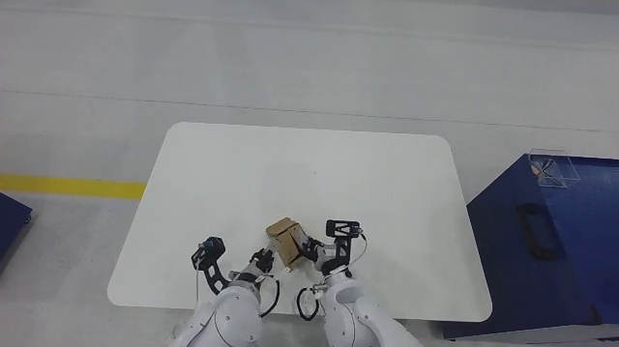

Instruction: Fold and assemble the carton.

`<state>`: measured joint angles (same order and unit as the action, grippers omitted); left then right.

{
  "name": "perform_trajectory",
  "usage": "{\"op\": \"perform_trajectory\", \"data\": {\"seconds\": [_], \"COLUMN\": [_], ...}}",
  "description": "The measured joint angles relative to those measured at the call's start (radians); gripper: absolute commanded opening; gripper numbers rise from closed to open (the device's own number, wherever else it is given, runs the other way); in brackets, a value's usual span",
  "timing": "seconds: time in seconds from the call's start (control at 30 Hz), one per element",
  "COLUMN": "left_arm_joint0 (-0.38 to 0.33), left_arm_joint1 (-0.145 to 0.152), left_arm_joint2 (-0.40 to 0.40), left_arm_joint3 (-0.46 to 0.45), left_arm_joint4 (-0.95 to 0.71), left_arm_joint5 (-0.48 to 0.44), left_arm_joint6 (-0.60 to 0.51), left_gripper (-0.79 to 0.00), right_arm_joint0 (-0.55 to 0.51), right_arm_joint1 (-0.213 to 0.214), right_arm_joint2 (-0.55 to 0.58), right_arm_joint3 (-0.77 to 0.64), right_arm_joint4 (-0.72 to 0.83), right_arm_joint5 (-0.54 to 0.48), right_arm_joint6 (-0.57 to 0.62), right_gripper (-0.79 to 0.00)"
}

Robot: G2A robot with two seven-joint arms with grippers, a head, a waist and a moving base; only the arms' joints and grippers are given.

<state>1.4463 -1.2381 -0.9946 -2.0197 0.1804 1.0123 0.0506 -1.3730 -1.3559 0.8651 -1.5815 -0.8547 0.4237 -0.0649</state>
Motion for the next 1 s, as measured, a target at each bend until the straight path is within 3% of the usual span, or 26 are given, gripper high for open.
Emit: {"op": "perform_trajectory", "data": {"seconds": [0.13, 0.3, 0.63, 1.0], "left_arm_joint0": [0.031, 0.025, 0.024, 0.018], "left_arm_joint1": [-0.045, -0.080, -0.096, -0.103], "left_arm_joint2": [-0.103, -0.147, -0.100, -0.086], "left_arm_joint3": [-0.034, -0.031, -0.002, 0.017], "left_arm_joint4": [-0.214, -0.391, -0.373, -0.348], "left_arm_joint5": [0.000, 0.000, 0.000, 0.000], "left_arm_joint6": [0.142, 0.230, 0.268, 0.251], "left_gripper": [0.000, 0.000, 0.000, 0.000], "right_arm_joint0": [-0.081, -0.092, -0.010, -0.002], "right_arm_joint1": [0.025, 0.021, -0.031, -0.040], "right_arm_joint2": [0.023, -0.024, -0.103, -0.017], "right_arm_joint3": [-0.039, -0.004, 0.137, 0.162], "right_arm_joint4": [-0.097, -0.225, -0.265, -0.265], "right_arm_joint5": [-0.089, -0.054, 0.057, 0.148], "right_arm_joint6": [0.059, 0.070, 0.032, 0.015], "right_gripper": [0.000, 0.000, 0.000, 0.000]}}
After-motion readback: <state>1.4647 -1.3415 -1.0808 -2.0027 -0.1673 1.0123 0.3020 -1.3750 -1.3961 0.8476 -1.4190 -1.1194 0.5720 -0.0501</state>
